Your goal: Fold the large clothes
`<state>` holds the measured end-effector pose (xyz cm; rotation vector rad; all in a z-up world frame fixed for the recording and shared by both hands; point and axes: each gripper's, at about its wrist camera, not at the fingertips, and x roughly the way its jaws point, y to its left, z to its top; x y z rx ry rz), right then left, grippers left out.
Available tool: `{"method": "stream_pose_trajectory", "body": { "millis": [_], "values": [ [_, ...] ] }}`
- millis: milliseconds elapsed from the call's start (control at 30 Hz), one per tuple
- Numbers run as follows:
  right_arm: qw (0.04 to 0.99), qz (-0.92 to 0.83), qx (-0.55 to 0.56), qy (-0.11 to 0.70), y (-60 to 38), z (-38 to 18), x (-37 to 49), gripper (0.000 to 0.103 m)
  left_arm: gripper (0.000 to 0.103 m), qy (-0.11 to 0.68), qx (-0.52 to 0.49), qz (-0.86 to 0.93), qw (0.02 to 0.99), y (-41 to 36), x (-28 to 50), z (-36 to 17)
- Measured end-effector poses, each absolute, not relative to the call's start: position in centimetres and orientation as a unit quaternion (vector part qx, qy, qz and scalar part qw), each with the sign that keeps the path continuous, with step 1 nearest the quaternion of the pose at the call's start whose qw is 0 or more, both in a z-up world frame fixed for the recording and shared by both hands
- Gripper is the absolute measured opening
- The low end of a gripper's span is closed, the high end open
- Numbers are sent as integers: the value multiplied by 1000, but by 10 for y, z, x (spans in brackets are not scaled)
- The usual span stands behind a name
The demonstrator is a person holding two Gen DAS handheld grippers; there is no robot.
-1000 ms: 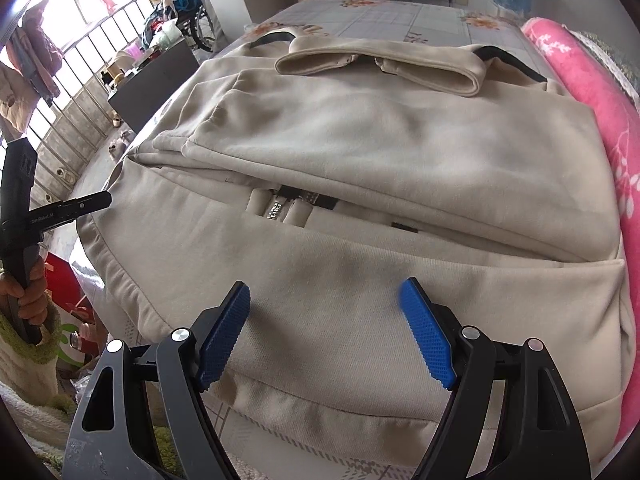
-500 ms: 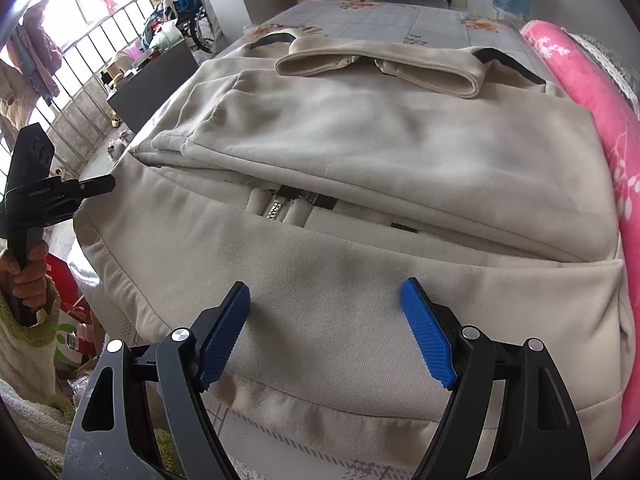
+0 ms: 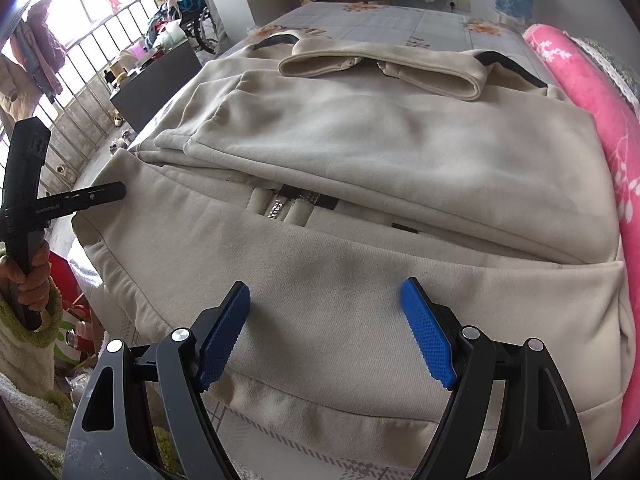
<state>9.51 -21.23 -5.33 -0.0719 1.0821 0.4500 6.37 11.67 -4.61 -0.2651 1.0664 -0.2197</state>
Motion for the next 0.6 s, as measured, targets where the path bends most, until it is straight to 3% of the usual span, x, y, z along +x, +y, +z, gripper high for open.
{"method": "stream_pose_trajectory", "body": {
  "millis": [267,467,600],
  "values": [
    [838,206,40,503,-250,-38,82,74,32,491,55,-19,869,70,56,-46],
    [865,142,103,470,-325,-14,57,74,32,484,80,-2,871,66,55,-47],
    [876,95,120,458,-366,-7,58,63,32,485,85,6,871,62,57,-46]
  ]
}}
